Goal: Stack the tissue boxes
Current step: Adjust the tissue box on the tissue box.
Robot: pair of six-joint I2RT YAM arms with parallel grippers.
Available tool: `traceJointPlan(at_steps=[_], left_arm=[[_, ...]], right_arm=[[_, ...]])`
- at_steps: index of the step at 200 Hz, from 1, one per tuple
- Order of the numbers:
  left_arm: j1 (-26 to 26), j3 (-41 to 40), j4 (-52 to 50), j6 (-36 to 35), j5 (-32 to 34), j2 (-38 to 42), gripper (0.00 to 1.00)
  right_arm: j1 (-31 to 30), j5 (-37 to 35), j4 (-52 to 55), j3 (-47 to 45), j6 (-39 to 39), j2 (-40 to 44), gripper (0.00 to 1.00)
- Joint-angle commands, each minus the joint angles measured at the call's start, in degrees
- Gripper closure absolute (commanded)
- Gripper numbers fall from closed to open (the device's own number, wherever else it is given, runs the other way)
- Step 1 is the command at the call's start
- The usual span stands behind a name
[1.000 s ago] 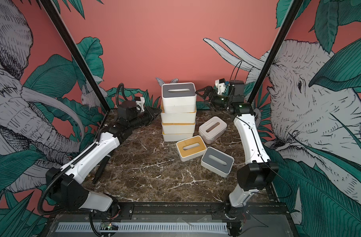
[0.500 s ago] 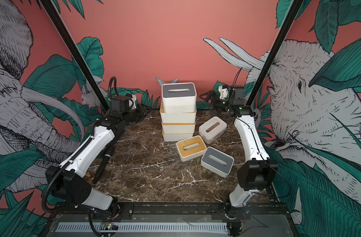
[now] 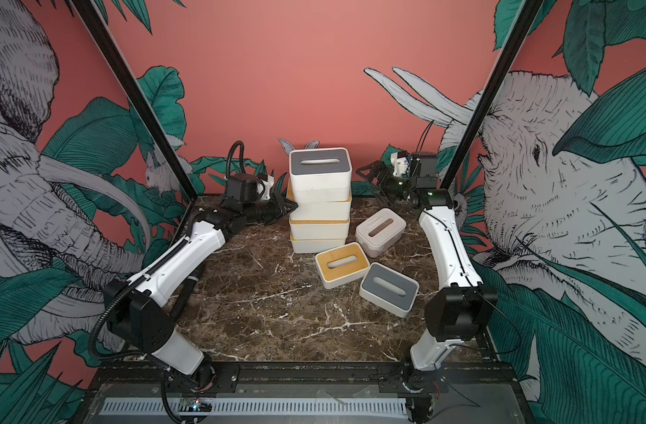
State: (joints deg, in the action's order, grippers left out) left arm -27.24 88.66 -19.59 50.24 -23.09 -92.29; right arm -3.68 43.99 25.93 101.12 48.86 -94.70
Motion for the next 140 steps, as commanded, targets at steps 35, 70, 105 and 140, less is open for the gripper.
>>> traceJointPlan(at_steps=[35, 70, 105, 140], left_arm=[[-0.18, 7.96, -0.07, 0.19, 1.60, -3.07, 0.80], [0.32, 9.31, 1.48, 2.09, 0.39, -4.97, 0.81], [-0.59, 0.90, 3.62, 3.49, 1.10, 2.07, 0.80], [1.93, -5.23, 0.59, 2.76, 7.56, 10.83, 0.76]], right_arm=[[0.17, 1.24, -2.52, 0.13, 0.09, 1.45, 0.01], [0.17, 1.49, -2.27, -0.18, -0.16, 1.85, 0.01], [0.17, 0.88, -2.00, -0.31, -0.83, 1.69, 0.01], [0.71, -1.80, -1.51, 1.68, -0.49, -0.33, 0.01]])
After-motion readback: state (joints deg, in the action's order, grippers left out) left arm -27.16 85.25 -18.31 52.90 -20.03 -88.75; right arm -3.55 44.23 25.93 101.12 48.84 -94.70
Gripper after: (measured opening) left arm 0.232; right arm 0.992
